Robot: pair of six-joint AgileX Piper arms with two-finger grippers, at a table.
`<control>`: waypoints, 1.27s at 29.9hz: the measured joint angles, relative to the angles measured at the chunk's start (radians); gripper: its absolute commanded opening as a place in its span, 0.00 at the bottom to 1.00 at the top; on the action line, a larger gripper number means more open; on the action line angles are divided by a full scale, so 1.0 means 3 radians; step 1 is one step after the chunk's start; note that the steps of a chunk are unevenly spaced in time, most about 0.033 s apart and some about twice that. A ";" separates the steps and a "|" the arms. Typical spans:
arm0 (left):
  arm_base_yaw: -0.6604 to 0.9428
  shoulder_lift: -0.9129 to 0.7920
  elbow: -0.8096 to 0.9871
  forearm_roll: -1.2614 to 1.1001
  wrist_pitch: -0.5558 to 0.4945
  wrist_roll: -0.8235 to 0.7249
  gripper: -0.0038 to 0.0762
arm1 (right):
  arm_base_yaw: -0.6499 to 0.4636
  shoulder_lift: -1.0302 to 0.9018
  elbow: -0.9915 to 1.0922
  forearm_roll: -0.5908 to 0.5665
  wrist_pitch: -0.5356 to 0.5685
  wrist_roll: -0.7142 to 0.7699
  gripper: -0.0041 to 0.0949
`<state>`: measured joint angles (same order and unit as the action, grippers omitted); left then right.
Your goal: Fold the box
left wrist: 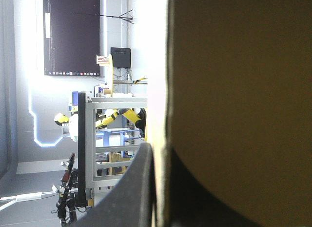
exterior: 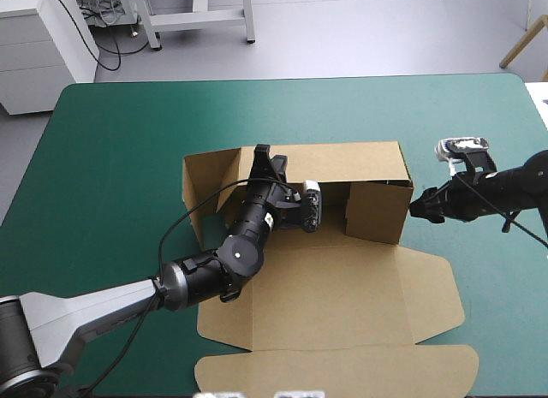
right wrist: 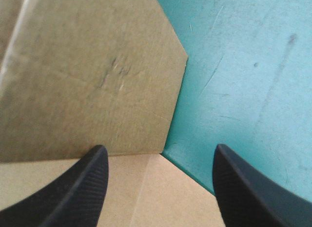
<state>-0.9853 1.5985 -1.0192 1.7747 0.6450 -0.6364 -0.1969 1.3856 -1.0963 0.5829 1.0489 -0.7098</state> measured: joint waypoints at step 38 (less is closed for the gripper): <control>0.0000 0.0020 0.0000 0.0013 0.0065 0.0010 0.04 | 0.0867 -0.0202 0.0959 0.0818 -0.1708 -0.1182 0.46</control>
<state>-0.9853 1.6045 -1.0192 1.7786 0.6644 -0.6333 0.0633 1.3249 -0.8088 0.8283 0.5366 -1.0644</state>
